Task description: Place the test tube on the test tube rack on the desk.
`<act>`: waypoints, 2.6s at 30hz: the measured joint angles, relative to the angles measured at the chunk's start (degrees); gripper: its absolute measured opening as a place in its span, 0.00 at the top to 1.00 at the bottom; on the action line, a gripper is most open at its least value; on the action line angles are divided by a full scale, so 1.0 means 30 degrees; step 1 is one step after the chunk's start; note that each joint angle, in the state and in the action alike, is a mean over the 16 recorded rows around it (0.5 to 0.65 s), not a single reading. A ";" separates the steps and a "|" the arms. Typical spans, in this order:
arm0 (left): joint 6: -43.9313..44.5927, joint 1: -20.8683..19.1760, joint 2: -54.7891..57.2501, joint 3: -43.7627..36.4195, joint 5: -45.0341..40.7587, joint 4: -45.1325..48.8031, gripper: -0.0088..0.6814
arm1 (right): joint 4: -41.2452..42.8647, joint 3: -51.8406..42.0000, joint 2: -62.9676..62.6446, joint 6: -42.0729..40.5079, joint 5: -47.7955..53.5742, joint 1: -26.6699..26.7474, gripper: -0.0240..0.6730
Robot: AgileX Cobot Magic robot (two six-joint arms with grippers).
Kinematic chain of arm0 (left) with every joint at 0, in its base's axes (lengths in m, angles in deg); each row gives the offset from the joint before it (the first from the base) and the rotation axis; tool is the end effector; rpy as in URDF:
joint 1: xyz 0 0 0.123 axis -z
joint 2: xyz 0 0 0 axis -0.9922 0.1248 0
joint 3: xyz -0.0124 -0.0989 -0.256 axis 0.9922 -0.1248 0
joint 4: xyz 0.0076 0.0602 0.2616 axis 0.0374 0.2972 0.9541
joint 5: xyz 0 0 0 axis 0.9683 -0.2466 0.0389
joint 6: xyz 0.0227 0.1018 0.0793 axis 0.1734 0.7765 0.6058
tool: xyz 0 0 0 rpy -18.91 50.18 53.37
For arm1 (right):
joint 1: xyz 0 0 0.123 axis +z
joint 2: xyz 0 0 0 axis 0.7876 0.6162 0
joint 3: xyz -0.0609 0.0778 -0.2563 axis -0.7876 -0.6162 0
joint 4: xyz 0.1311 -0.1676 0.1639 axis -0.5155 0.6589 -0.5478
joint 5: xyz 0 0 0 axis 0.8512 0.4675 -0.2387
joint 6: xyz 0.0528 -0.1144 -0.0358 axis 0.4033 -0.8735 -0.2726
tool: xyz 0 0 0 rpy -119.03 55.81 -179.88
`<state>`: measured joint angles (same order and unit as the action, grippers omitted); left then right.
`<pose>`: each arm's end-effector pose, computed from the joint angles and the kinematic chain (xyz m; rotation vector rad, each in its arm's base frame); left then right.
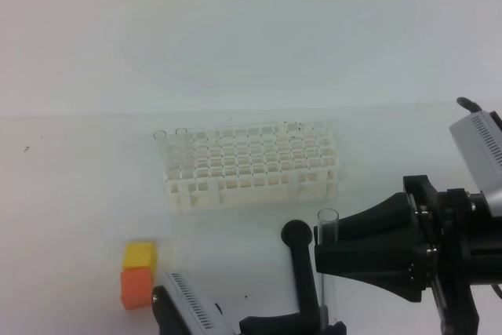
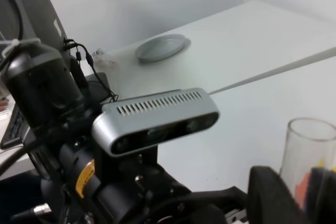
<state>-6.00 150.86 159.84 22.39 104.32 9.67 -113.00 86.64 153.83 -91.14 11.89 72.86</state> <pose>0.0959 -0.2505 0.1730 0.7231 1.4592 -1.2082 0.2078 0.2030 0.2411 -1.0897 1.5914 1.2389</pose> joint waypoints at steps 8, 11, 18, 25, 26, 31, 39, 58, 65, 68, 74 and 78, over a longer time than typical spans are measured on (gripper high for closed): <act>-0.1668 0.0000 0.0000 -0.0006 0.0026 -0.0581 0.66 | -0.0073 0.0071 0.0024 -0.0414 0.0123 0.0000 0.78; -0.2458 0.0000 0.0000 -0.0005 0.0019 -0.0748 0.55 | -0.0106 0.0095 0.0032 -0.0512 0.0187 0.0000 0.78; -0.4015 0.0001 0.0010 -0.0002 -0.0011 -0.0678 0.32 | -0.0124 0.0410 0.0028 -0.0804 0.0357 0.0000 0.78; -0.5147 0.0001 -0.0005 0.0004 -0.0019 0.0415 0.34 | -0.0072 0.1226 -0.0360 -0.0976 -0.0408 0.0000 0.78; -0.5279 0.0001 -0.0027 0.0004 -0.0020 0.0613 0.37 | -0.0065 0.1355 -0.0479 -0.0983 -0.0726 0.0000 0.78; -0.5651 0.0000 -0.0498 0.0000 -0.0034 0.1440 0.57 | -0.0058 0.1902 -0.1296 -0.1004 -0.3006 0.0000 0.78; -0.4419 0.0000 -0.3111 -0.0021 -0.0070 0.1667 0.89 | 0.0035 0.2195 -0.2987 -0.0854 -0.6904 0.0000 0.78; 1.0223 0.0002 -1.1928 0.0524 -1.4338 -0.7882 0.99 | 0.2627 0.2195 -0.4109 0.1475 -0.6531 0.0000 0.78; 1.5767 0.0001 -1.2788 0.0814 -1.6505 -1.3791 0.99 | 0.2802 0.2195 -0.4109 0.1598 -0.6112 0.0000 0.78; 1.6749 0.0001 -1.2883 0.0878 -1.6028 -1.5405 0.99 | 0.2825 0.2195 -0.4111 0.1616 -0.5998 0.0000 0.78; 1.6899 0.0001 -1.2904 0.0898 -1.4346 -1.7128 0.99 | 0.2873 0.2195 -0.4116 0.1638 -0.5787 0.0000 0.78; 1.6737 0.0001 -1.2904 0.0892 -1.3842 -1.7420 0.99 | 0.2911 0.2195 -0.4119 0.1638 -0.5652 0.0000 0.78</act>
<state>44.21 150.86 121.12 25.06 62.79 -42.59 -104.27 93.22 141.47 -86.23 -5.06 72.86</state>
